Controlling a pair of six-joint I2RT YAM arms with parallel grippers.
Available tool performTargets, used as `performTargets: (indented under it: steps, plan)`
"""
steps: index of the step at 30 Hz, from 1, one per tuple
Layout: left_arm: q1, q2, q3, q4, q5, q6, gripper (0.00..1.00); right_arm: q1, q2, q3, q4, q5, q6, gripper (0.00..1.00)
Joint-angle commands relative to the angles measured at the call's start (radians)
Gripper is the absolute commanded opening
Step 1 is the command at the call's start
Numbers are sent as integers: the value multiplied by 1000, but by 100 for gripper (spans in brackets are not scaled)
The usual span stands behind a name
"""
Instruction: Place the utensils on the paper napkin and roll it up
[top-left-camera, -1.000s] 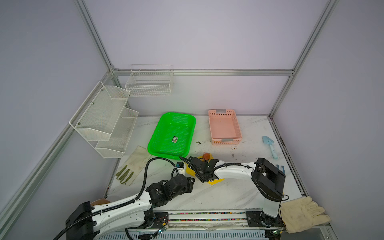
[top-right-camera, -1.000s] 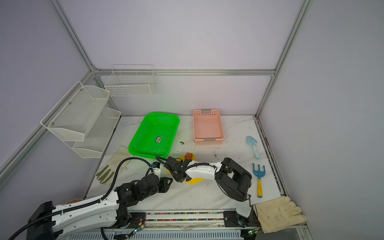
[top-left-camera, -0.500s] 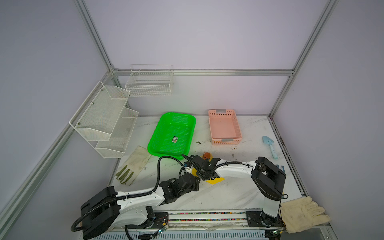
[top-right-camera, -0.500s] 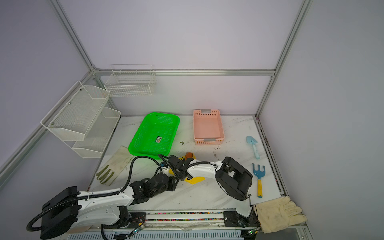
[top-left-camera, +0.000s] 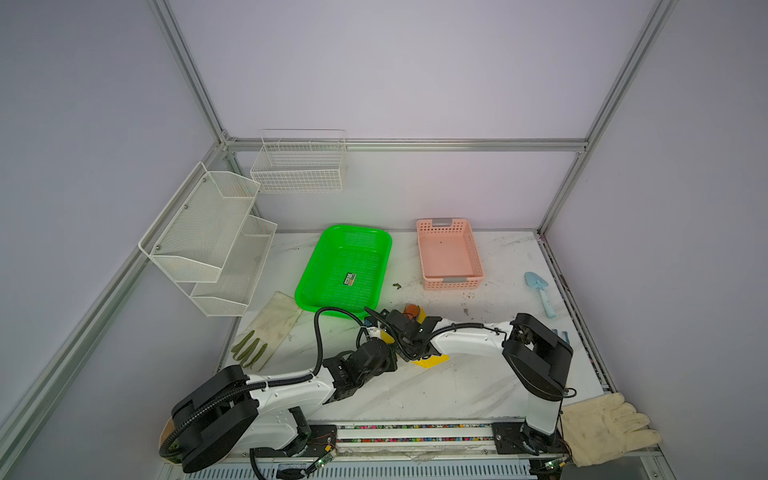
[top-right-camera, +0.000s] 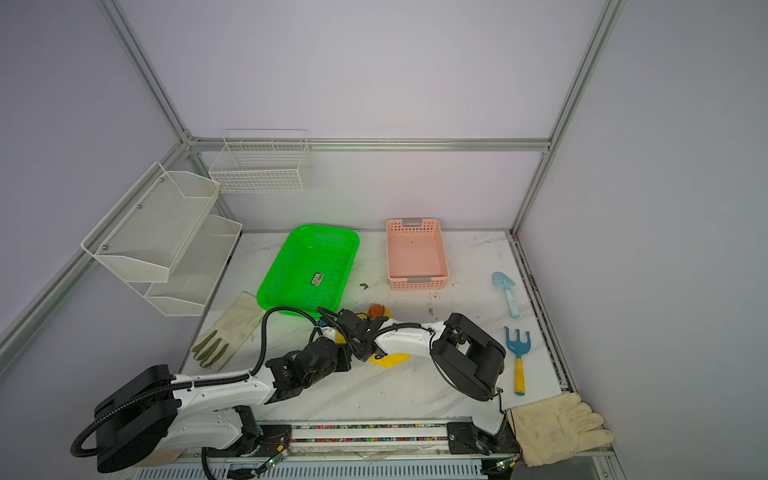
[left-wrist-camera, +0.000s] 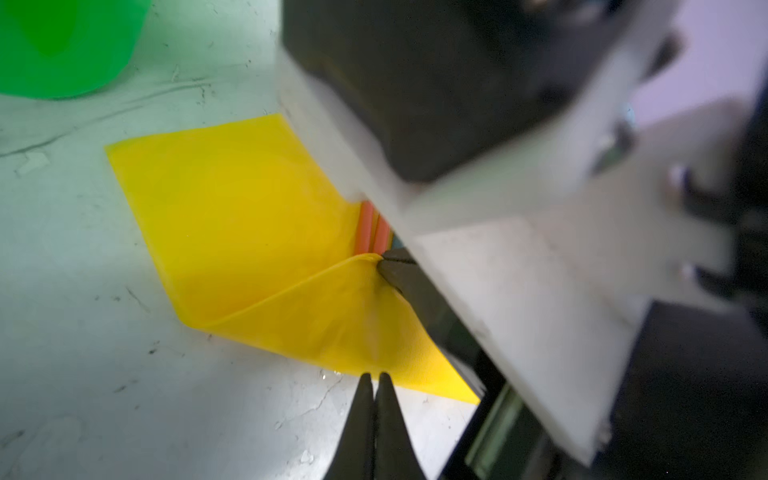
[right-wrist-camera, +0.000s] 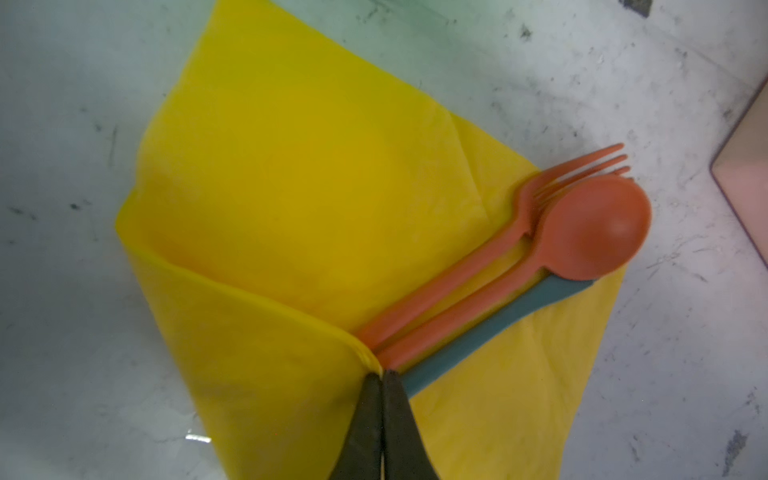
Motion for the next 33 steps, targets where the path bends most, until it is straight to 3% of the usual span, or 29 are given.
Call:
performTargets:
  steps: [1,19,33]
  plan:
    - [25,7,-34,132,16,10,0,-8,-18,-25,-10,-39,-12,7]
    - [119,67,-189,383,130,-41,0,-47,-32,-32,-5,-111,-14,7]
    - [141,150,-163,460,181,-33,0,-49,-26,-27,-8,-127,-13,6]
